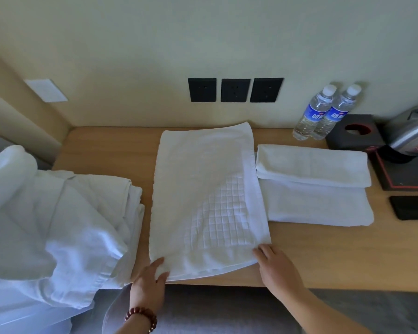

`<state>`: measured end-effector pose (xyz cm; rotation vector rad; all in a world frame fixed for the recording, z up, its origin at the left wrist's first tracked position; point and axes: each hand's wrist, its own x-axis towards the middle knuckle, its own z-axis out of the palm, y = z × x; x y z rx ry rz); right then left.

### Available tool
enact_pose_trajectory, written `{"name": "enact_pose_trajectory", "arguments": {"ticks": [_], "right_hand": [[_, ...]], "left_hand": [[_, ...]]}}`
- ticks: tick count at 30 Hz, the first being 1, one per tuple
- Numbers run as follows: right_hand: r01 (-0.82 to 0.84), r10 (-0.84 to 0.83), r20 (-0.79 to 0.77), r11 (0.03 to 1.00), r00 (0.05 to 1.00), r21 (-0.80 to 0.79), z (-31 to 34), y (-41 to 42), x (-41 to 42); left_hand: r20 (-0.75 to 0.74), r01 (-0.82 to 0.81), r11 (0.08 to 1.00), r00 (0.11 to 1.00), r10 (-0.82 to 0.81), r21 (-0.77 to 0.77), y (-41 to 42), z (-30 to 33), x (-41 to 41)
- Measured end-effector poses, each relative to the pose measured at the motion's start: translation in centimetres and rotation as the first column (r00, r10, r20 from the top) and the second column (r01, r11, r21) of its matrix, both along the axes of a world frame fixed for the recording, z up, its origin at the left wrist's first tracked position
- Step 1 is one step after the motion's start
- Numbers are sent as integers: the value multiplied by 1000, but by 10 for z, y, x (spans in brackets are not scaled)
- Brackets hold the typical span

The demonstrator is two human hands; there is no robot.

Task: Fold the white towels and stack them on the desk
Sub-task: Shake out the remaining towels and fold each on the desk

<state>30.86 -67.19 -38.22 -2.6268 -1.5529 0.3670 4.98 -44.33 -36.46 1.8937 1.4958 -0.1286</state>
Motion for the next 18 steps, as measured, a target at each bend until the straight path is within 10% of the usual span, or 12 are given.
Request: {"name": "enact_pose_trajectory", "arguments": {"ticks": [6,18], "right_hand": [[-25,30,87,998,996,-66,19,15,-12],[-67,68,3,987,998,-147,22,-4,-46]], "left_hand": [[26,-257,966,966,258,-38,2,0,-3],[-136,-136,977,984,115,-162,8,14,-36]]}}
